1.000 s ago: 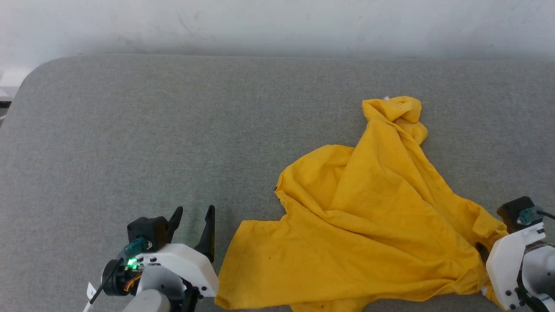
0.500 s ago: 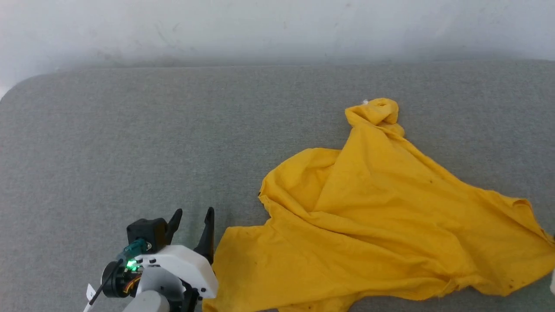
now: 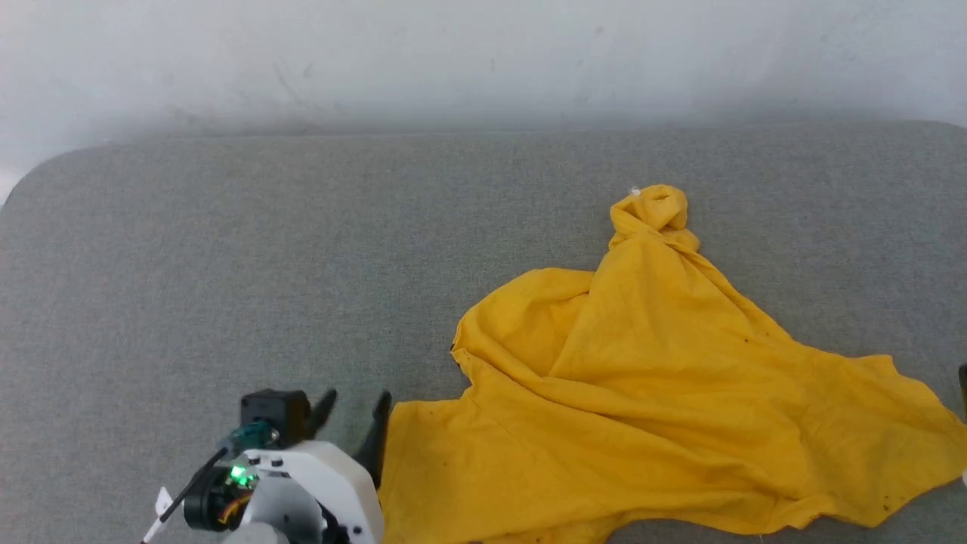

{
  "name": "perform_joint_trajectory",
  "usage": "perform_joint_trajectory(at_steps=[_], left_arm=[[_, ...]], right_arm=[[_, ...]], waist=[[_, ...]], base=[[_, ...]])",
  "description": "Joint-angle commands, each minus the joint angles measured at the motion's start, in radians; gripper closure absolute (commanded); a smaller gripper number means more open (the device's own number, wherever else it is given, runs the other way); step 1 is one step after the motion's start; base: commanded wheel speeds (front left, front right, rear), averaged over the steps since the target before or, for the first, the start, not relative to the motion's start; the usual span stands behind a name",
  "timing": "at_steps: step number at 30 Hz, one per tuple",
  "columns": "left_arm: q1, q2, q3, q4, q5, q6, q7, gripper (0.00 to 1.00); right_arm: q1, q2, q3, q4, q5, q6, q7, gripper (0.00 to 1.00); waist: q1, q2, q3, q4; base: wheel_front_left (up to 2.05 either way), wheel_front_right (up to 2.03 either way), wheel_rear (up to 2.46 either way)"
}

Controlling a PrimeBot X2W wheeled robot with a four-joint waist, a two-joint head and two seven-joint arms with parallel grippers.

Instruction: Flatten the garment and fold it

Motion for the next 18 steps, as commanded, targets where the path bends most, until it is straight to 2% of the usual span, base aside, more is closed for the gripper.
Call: perform_joint_trajectory(at_steps=[1,3,6,9,15,18], left_arm=[[0.019,0.020,-0.021,-0.024,-0.010,-0.013,0.051,0.00],[0.025,0.031,-0.034,-0.043,-0.019,-0.017,0.092,0.00],[0.029,0.072,-0.070,-0.093,-0.033,-0.025,0.210,0.00],[0.008,0.108,-0.095,-0.105,-0.011,-0.016,0.289,0.00],[-0.058,0.118,-0.111,-0.039,0.015,-0.007,0.351,0.00],[-0.085,0.112,-0.130,0.014,0.020,-0.026,0.373,0.00]], right_arm=[[-0.009,0.018,-0.002,-0.033,-0.008,-0.001,-0.025,0.00],[-0.006,0.028,-0.004,-0.058,-0.009,-0.001,-0.039,0.00],[0.005,0.055,-0.003,-0.135,-0.017,-0.001,-0.081,0.00],[0.020,0.075,0.036,-0.208,-0.022,-0.001,-0.113,0.00],[0.051,0.105,0.120,-0.320,-0.038,-0.001,-0.132,0.00],[0.054,0.122,0.152,-0.337,-0.039,-0.001,-0.138,0.00]], waist=[[0.0000,0.0000,-0.008,-0.007],[0.0000,0.0000,-0.010,-0.010],[0.0000,0.0000,-0.009,-0.022],[0.0000,0.0000,0.002,-0.041],[0.0000,0.0000,0.047,-0.083],[0.0000,0.0000,0.072,-0.100]], base=[[0.00,0.00,0.00],[0.00,0.00,0.00],[0.00,0.00,0.00],[0.00,0.00,0.00],[0.00,0.00,0.00],[0.00,0.00,0.00]])
